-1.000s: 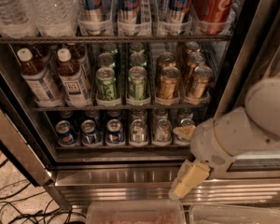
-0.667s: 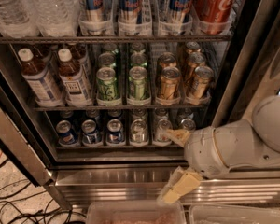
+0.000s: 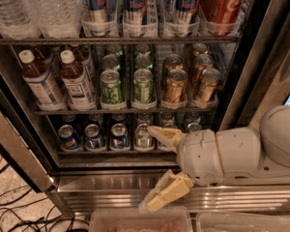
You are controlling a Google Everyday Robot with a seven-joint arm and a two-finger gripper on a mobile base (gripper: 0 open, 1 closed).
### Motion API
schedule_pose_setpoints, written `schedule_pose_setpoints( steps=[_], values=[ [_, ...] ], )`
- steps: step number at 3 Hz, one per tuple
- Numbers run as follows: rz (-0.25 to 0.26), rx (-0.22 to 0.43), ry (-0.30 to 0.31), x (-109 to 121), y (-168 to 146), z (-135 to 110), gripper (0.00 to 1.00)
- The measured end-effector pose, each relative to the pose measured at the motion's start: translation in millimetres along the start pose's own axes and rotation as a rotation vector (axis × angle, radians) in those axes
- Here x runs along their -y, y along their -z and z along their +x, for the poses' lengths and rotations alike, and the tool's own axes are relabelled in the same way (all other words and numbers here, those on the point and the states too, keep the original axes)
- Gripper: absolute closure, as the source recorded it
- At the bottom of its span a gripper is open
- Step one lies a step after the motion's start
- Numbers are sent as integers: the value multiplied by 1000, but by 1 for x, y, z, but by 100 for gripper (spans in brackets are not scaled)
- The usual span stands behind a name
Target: Pick blue plastic bottle from middle shelf of fridge
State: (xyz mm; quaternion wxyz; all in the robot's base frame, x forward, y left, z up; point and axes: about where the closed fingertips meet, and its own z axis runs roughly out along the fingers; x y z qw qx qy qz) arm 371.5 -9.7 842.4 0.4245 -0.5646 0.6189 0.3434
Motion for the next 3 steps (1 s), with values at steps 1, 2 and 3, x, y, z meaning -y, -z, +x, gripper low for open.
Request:
schedule_pose_setpoints(
  steps=[1, 2, 3],
  values=[
    [41, 69, -34, 5, -3, 7, 0],
    [144, 225, -102, 4, -13, 21, 0],
    [301, 401, -153, 15, -15, 20, 0]
  ],
)
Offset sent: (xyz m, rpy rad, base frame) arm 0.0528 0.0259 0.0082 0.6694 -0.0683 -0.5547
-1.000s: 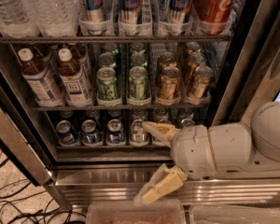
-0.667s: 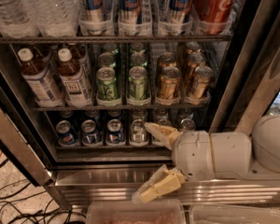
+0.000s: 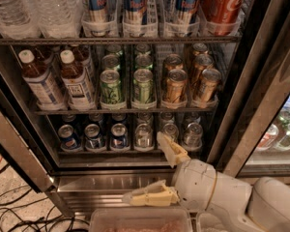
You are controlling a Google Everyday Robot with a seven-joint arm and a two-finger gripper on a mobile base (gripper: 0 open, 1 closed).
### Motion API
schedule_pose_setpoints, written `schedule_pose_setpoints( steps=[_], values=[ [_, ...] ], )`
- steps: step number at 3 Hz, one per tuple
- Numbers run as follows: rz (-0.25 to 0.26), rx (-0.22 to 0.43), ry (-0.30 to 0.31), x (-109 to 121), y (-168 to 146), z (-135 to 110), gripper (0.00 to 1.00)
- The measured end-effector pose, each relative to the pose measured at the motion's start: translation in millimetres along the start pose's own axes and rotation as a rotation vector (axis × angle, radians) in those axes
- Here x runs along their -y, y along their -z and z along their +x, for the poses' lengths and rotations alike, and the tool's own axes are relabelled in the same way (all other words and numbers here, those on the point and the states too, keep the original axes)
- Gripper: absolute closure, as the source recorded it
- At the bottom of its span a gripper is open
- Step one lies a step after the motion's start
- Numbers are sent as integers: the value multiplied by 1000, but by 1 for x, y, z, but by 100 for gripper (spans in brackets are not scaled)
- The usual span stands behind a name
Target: Pick blue plastic bottle from middle shelf of fridge
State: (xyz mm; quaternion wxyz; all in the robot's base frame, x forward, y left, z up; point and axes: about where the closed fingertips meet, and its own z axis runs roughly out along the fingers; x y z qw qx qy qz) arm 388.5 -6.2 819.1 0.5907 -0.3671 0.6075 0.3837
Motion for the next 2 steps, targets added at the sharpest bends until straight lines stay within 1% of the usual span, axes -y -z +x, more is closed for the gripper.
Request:
schedule_pose_setpoints(
  steps=[1, 2],
  values=[
    [98, 155, -2, 16, -23, -32, 0],
    [149, 190, 47, 28, -56, -71, 0]
  ],
)
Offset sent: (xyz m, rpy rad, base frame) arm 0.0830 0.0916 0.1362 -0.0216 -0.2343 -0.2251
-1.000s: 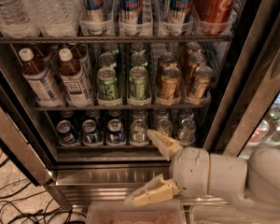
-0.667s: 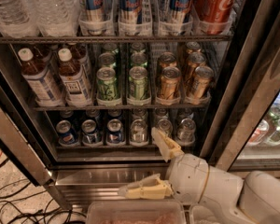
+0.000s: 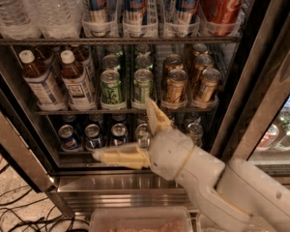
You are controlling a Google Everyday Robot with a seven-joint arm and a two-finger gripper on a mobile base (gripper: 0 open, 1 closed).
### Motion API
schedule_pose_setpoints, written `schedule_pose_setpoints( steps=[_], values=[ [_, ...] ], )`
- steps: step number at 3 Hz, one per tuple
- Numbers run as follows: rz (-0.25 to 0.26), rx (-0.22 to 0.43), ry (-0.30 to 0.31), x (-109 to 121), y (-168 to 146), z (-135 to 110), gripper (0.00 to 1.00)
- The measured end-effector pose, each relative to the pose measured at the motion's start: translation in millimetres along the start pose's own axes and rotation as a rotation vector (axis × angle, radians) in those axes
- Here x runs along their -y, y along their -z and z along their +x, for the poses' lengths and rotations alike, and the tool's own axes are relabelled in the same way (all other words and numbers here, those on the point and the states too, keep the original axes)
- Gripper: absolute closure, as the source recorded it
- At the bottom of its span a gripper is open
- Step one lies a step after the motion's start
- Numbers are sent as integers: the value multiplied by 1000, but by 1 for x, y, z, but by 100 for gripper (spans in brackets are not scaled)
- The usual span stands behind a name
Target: Pick blue plastic bottle from middle shelf of fridge
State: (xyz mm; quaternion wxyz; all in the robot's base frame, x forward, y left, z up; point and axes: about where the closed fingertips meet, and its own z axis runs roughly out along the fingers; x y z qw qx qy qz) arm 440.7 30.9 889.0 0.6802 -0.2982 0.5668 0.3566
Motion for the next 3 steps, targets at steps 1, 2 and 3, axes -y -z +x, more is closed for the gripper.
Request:
schedule_pose_setpoints(
  steps=[1, 2, 3],
  values=[
    [26, -99, 33, 1, -42, -11, 0],
    [5, -277, 43, -17, -85, 4, 0],
    [13, -264, 45, -16, -85, 4, 0]
  ],
)
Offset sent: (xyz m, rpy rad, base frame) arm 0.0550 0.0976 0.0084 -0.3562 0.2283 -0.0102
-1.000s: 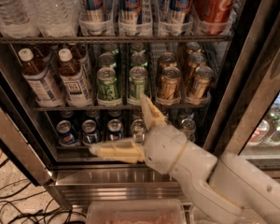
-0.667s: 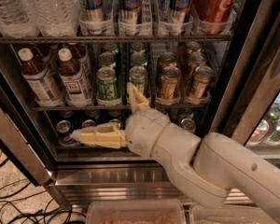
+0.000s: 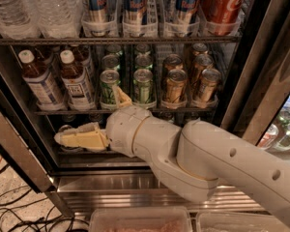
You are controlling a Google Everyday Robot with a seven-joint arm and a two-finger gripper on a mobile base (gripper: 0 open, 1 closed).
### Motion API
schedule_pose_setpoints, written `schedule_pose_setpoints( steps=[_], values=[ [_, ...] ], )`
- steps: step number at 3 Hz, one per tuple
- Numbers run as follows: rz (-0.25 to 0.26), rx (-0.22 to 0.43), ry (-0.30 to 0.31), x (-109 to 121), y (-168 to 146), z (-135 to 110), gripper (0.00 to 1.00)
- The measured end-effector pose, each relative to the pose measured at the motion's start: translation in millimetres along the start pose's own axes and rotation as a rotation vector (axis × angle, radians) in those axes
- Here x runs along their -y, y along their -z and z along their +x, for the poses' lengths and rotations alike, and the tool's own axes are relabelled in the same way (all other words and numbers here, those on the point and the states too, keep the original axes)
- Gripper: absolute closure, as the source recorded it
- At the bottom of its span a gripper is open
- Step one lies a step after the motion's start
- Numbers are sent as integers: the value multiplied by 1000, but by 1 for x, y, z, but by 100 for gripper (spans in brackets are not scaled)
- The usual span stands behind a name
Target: Pick blue plastic bottle from middle shelf of fridge
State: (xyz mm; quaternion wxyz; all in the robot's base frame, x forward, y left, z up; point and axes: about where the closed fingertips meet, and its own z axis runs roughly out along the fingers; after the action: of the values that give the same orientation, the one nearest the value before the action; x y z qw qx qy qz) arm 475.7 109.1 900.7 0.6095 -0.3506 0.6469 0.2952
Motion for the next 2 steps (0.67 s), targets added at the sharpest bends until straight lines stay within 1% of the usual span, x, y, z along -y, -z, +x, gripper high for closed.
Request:
schedule_pose_setpoints(
  steps=[1, 2],
  values=[
    [27, 9, 34, -3, -1, 15, 0],
    [17, -24, 119, -33, -25, 30, 0]
  ],
)
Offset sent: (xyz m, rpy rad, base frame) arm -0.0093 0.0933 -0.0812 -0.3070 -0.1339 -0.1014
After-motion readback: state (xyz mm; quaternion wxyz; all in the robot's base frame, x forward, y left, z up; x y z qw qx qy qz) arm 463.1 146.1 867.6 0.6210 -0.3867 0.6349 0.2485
